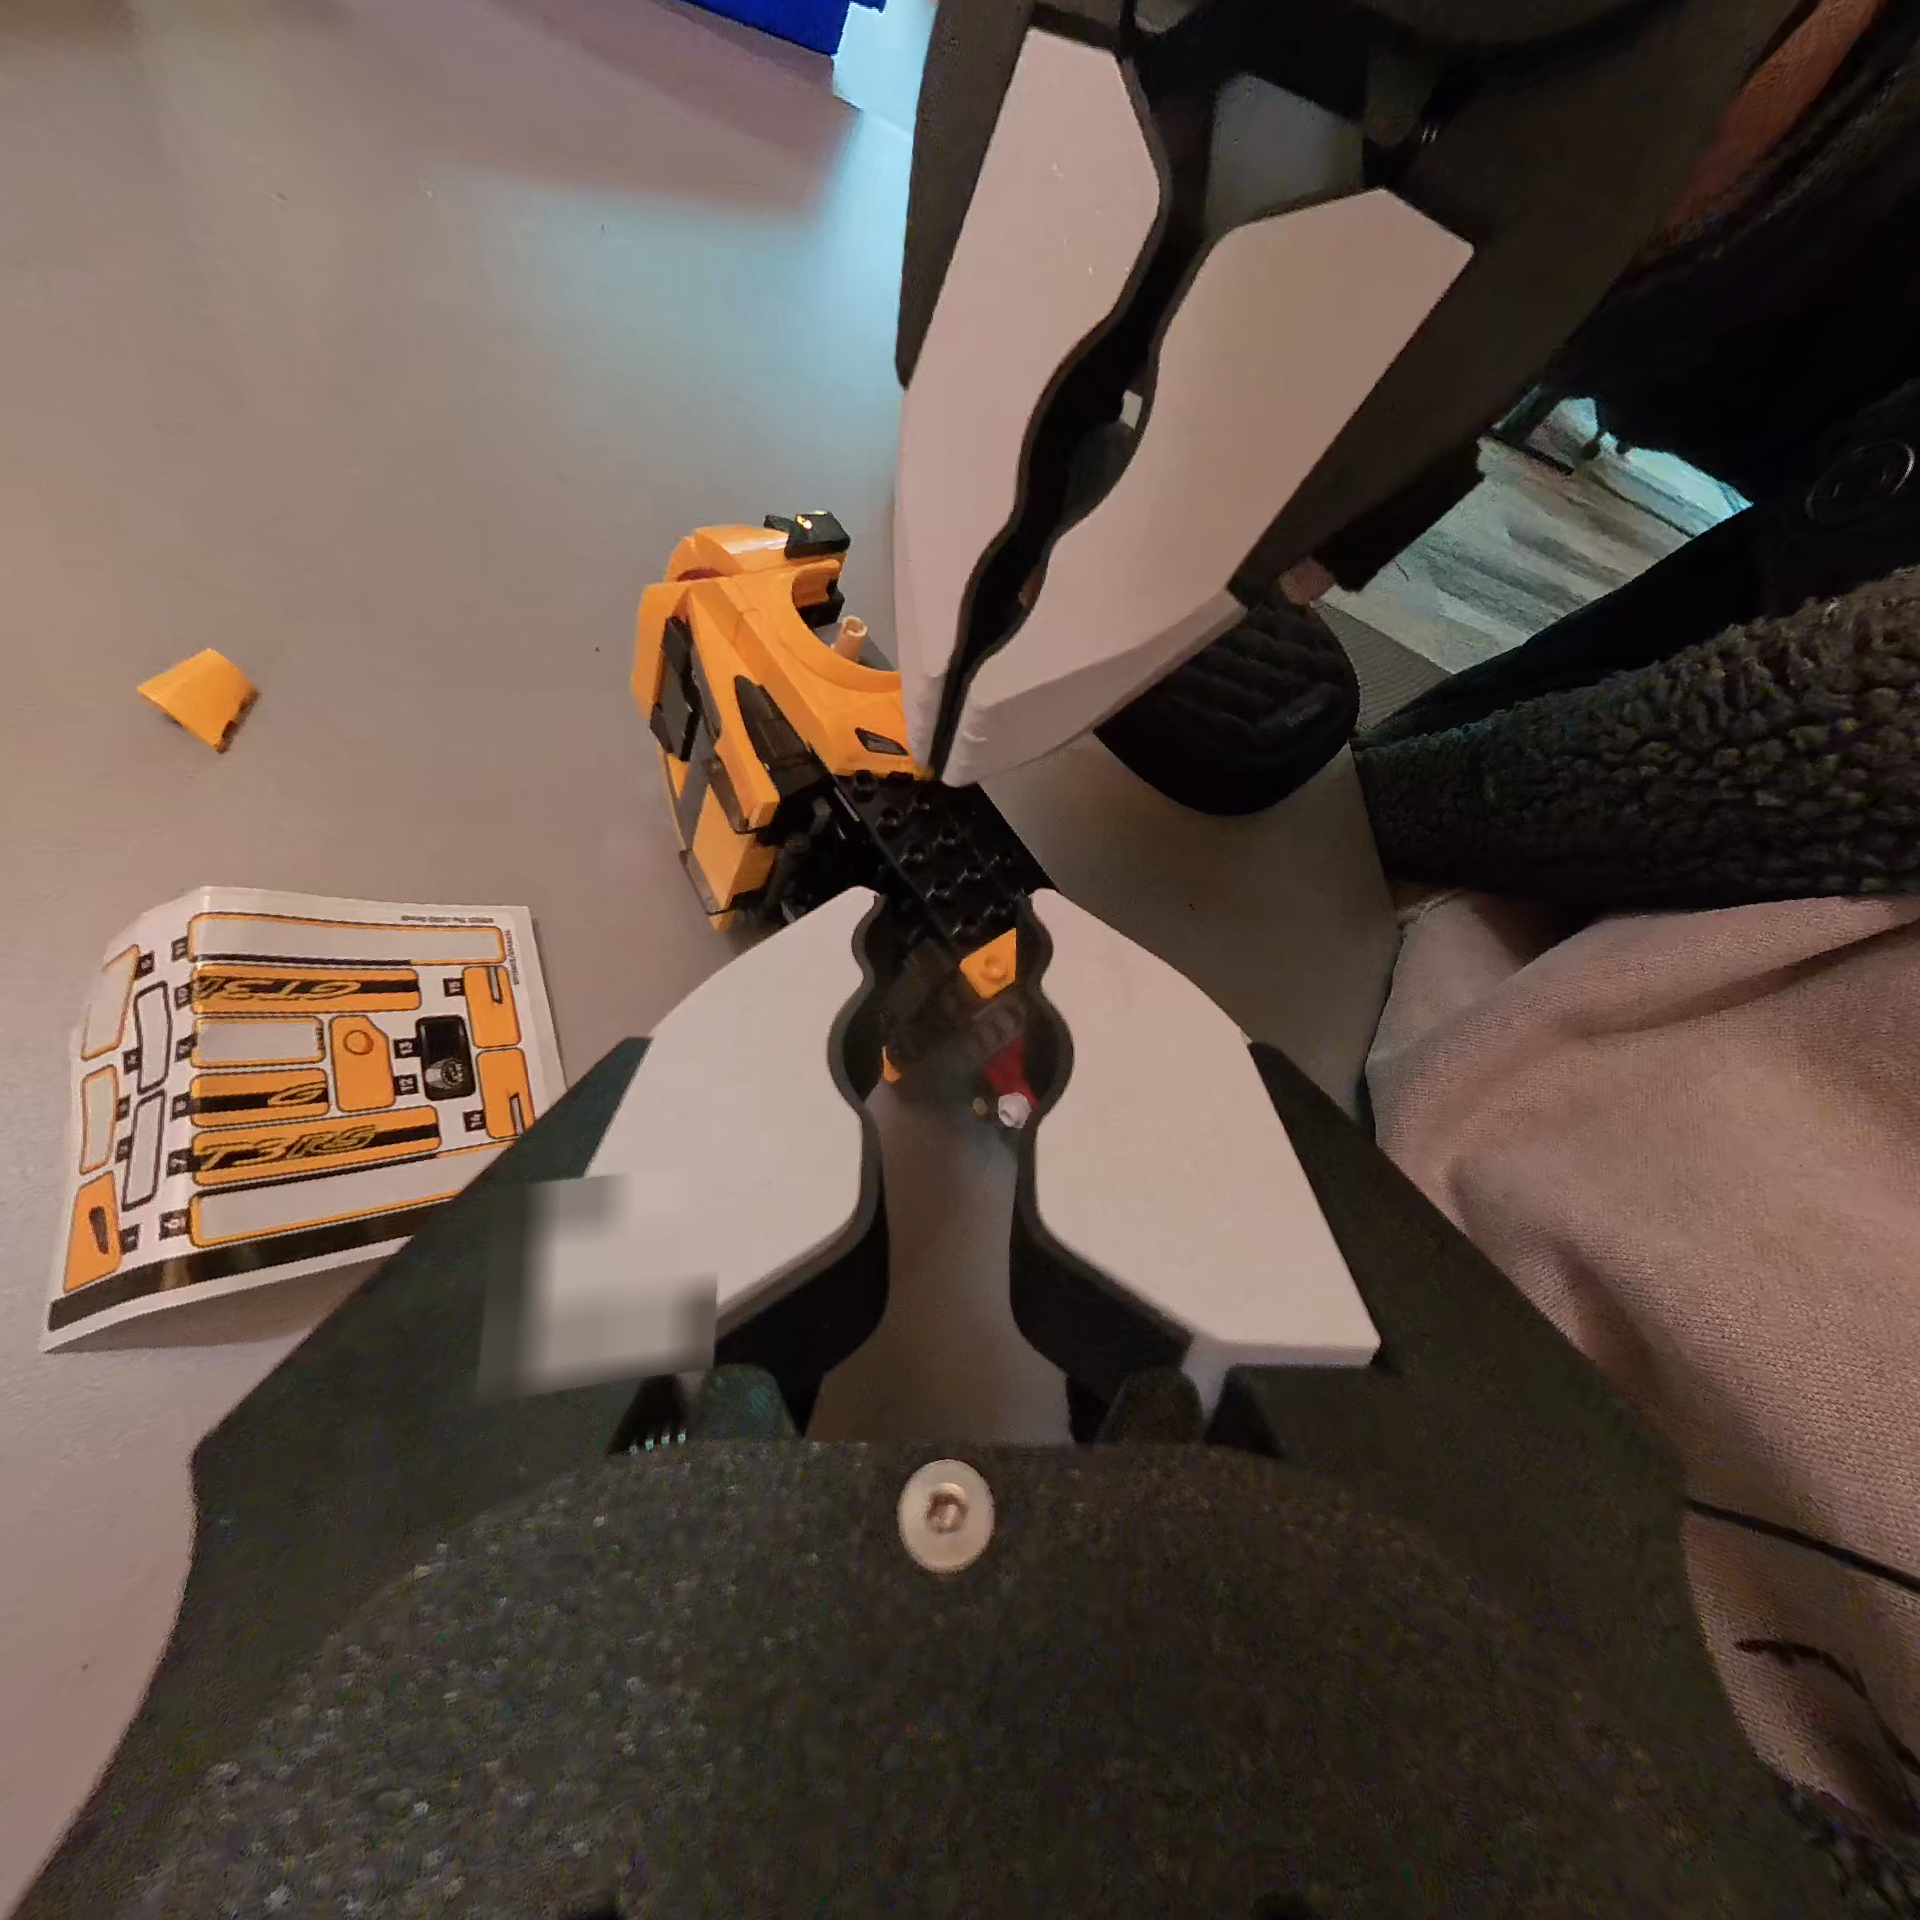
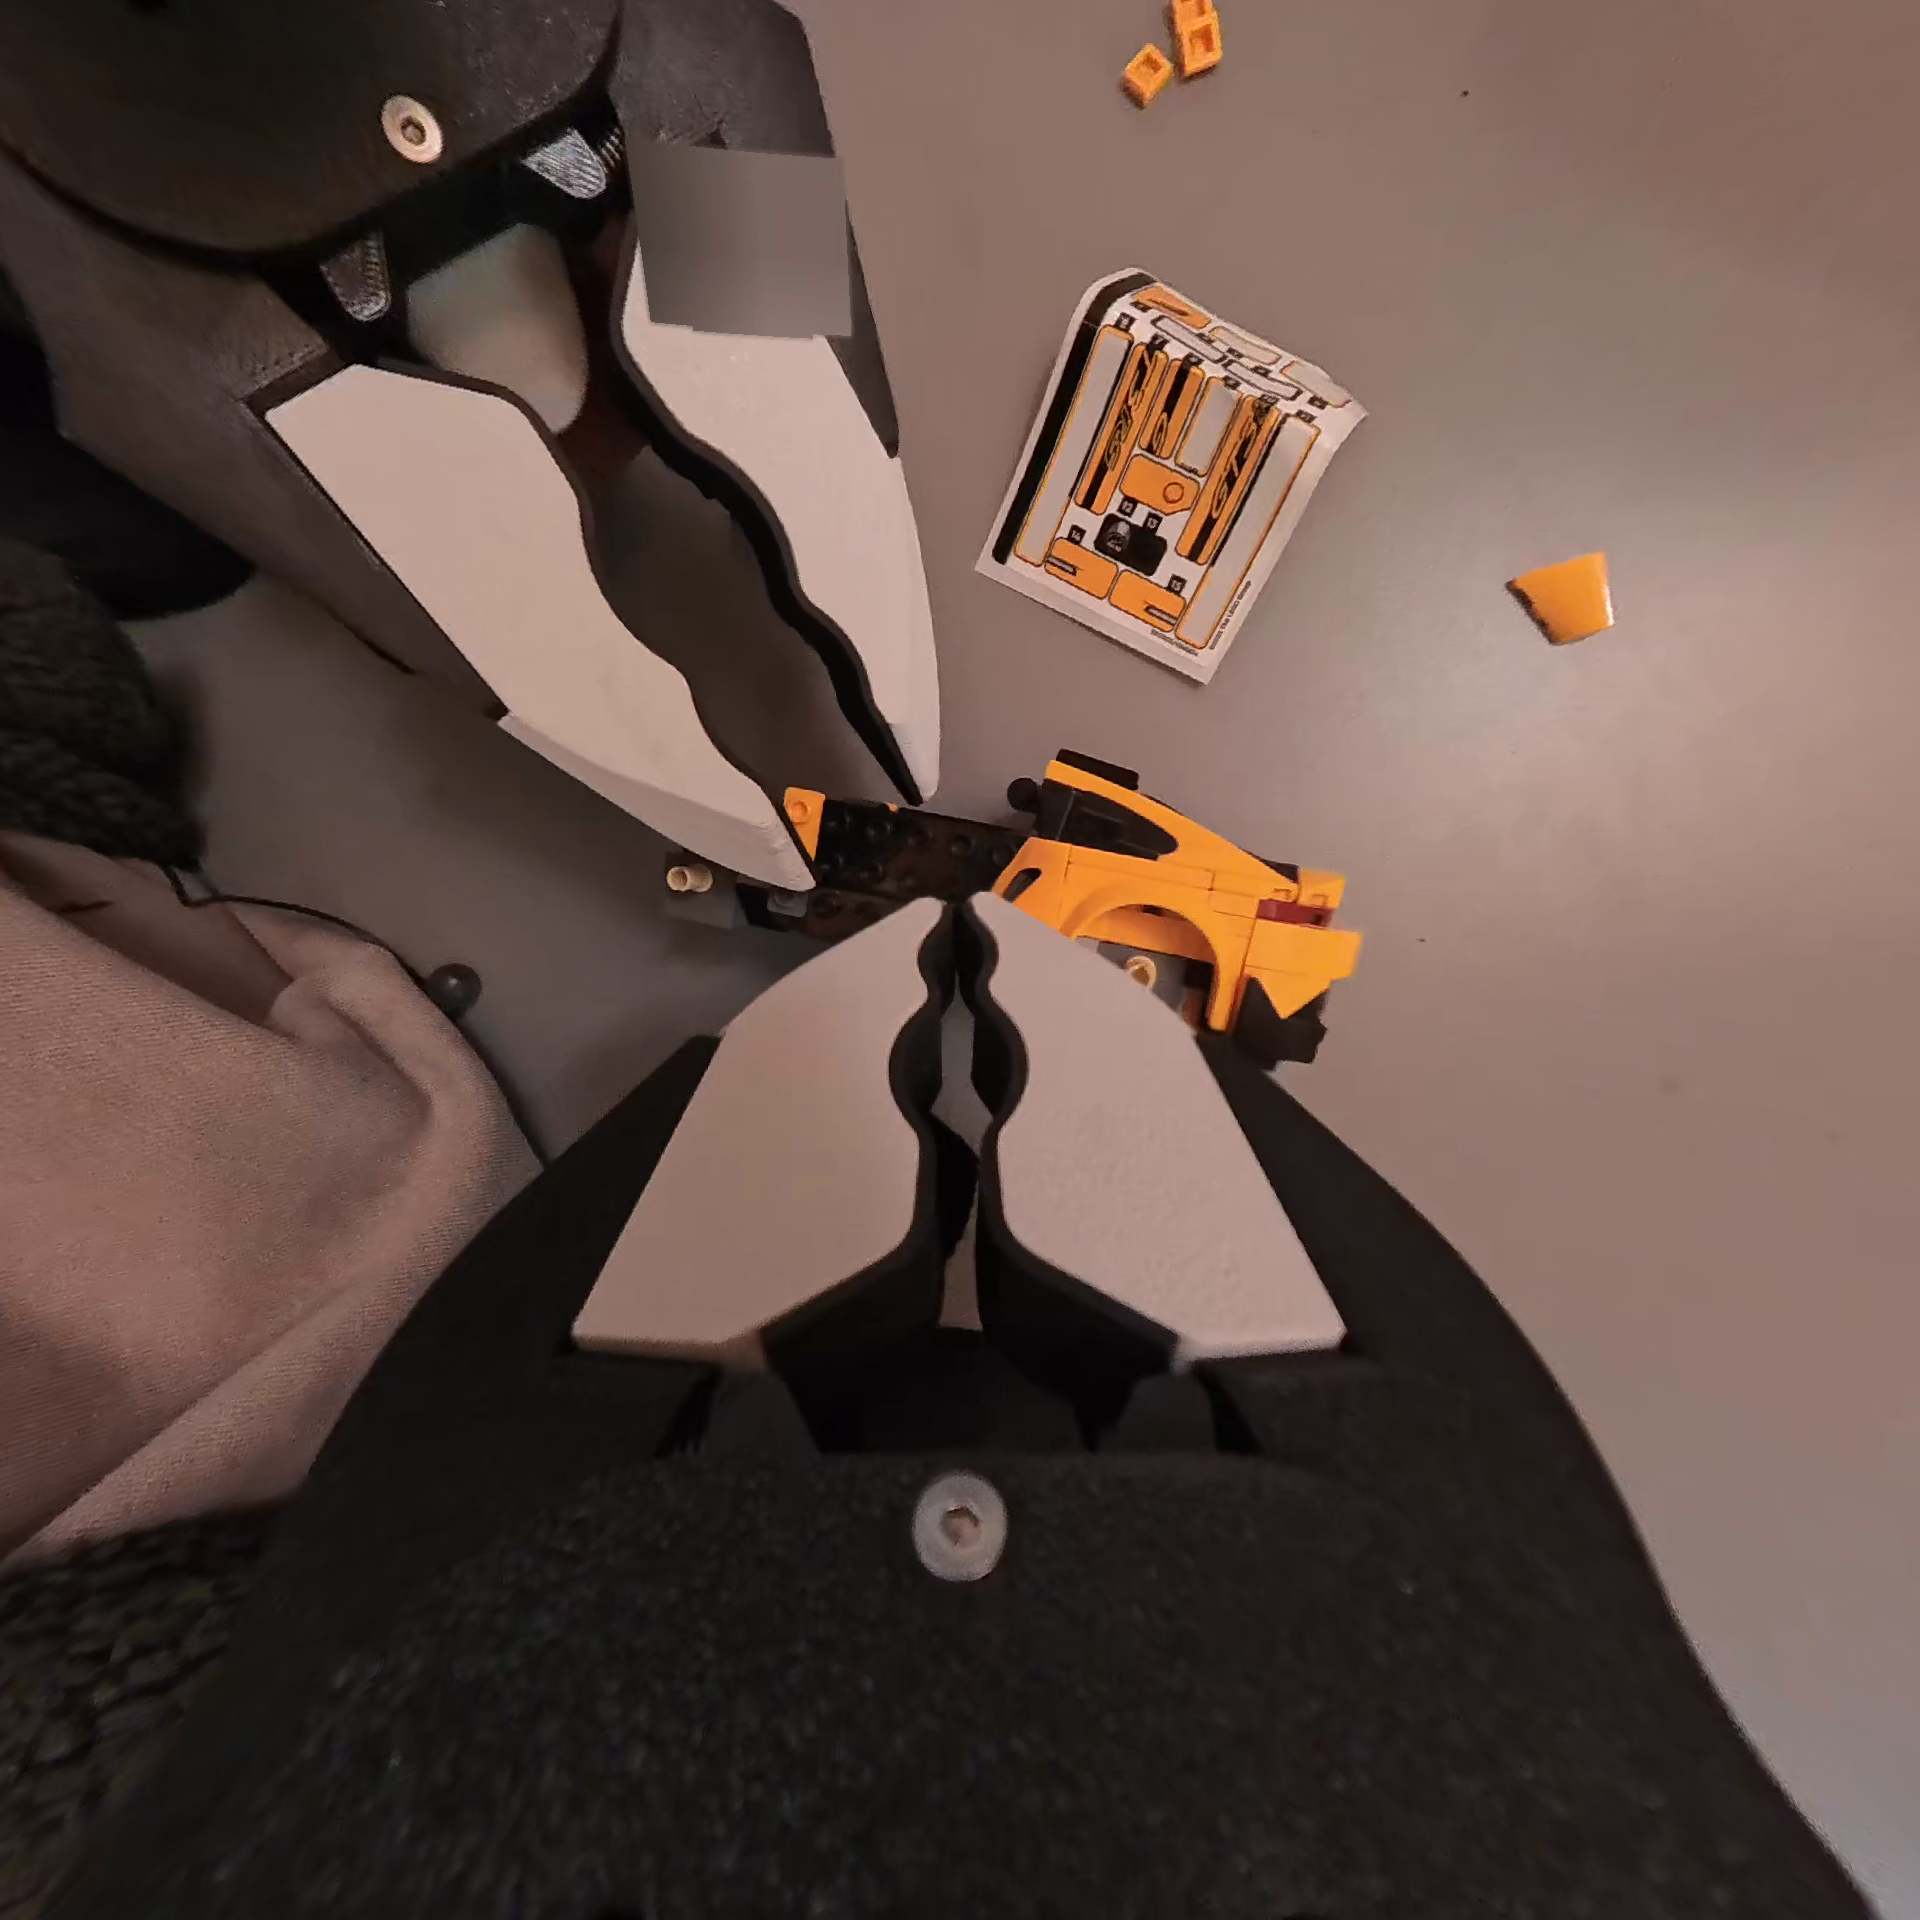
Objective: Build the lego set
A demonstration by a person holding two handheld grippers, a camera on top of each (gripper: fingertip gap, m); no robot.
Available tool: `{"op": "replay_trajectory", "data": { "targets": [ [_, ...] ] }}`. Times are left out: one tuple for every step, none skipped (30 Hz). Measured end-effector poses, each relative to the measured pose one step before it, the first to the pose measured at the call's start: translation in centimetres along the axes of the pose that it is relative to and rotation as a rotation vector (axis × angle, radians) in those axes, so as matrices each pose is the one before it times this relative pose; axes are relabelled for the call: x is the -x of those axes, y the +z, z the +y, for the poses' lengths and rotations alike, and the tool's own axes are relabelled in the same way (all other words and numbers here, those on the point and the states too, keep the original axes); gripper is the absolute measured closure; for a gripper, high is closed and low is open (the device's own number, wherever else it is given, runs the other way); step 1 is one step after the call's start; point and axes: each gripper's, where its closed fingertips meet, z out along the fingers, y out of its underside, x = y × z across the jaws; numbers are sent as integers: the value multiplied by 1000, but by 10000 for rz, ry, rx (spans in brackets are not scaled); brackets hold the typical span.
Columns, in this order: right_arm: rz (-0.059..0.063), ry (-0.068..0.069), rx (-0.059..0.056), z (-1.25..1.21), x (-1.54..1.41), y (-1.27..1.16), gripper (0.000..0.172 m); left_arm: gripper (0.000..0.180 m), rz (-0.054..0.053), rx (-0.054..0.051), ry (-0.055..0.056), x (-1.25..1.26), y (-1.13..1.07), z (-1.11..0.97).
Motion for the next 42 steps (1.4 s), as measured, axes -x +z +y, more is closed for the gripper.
{"op": "replay_trajectory", "data": {
  "targets": [
    [1,-18,7,-41,-41,-18,172,158,9,0,-14,-1,-4,-7],
    [-63,-18,21,-6,74,71,172,158,9,-1,-3,-13,1,-1],
    [-99,-24,30,16,142,133,172,158,9,-2,-5,-16,2,-3],
    [-109,-12,45,19,164,176,172,158,6,-5,-6,-25,10,-4],
    [-13,-24,14,-51,44,80,172,159,-22,-12,6,38,-27,-22],
    [49,-64,52,-14,-68,-11,172,159,-25,-5,1,47,-29,-19],
    [22,-44,-22,-41,-35,4,172,159,-4,-10,-16,15,-16,-9],
    [-164,-77,-67,0,214,-32,172,158,13,13,-7,-14,6,17],
    [-250,112,-226,-170,237,-245,172,158,8,5,6,-26,1,13],
    [-91,222,-295,-314,-139,-475,172,158,-3,-3,13,2,-5,-7],
    [175,148,-224,-219,-556,-574,172,158,10,0,-11,-9,-7,-1],
    [302,57,-59,10,-711,-446,172,158,14,-4,-18,-14,1,1],
    [103,22,44,162,-334,-206,172,158,6,-1,-11,2,-14,-1],
    [-22,4,61,166,-40,7,172,158,1,0,2,-8,-2,4],
    [67,-66,65,129,-72,106,172,158,-1,-2,2,-6,-1,2],
    [111,-104,87,127,-116,161,172,158,2,0,-2,-13,-2,4],
    [68,-84,81,110,-73,187,172,158,5,-1,-4,-6,-8,2],
    [-59,-72,71,94,123,221,172,158,0,0,0,-8,-2,5],
    [-48,-45,25,11,155,168,172,158,-1,5,5,-15,-13,9],
    [79,-132,8,-48,-26,23,172,158,-2,0,3,0,-11,8],
    [70,-123,76,15,-3,10,172,158,4,1,-6,6,-16,3],
    [86,-142,50,0,-1,9,172,158,1,2,-2,-7,-12,10],
    [110,-185,31,-2,11,16,172,158,-4,4,4,1,-18,5],
    [138,-251,14,6,12,15,172,158,-1,3,9,-1,-17,3],
    [136,-373,4,-18,60,16,172,158,1,3,4,-2,-13,12],
    [-48,-588,-75,-19,454,114,172,158,0,2,3,2,-1,2],
    [-14,-445,-287,-229,436,85,172,158,-6,-1,10,-1,-17,4],
    [231,-249,-653,-676,-95,-290,172,158,-4,0,15,-4,-22,-3],
    [130,-77,-830,-879,-231,-645,172,158,-12,-2,35,12,-23,-1],
    [24,99,-771,-765,-355,-770,172,157,-19,3,52,23,-47,-4],
    [1,31,-599,-468,-517,-715,172,155,1,-26,64,-16,-73,-80],
    [17,-186,-320,85,-640,-543,172,153,19,-85,63,-52,-121,-200],
    [103,-295,31,631,-796,-350,172,151,19,-105,81,-84,-160,-254],
    [39,-363,154,803,-679,-167,172,149,-2,-85,129,-68,-169,-227],
    [-125,-278,33,614,-418,22,132,146,-29,-52,174,-25,-147,-190],
    [-385,-138,297,853,-155,76,124,143,-75,-2,186,63,-121,-108],
    [-385,-148,237,692,-134,120,116,140,-142,78,121,181,-76,-2],
    [-276,-367,152,586,-155,158,111,138,-119,174,21,103,-48,111],
    [-233,-562,151,574,-63,205,107,135,-45,193,-48,-113,-43,121],
    [-195,-511,95,440,-82,277,104,134,-40,156,-107,-224,-38,103],
    [-246,-446,118,404,-46,330,102,133,-57,156,-165,-281,43,174],
    [-227,-451,121,312,-94,344,100,130,-53,213,-216,-372,178,327]
  ]
}}
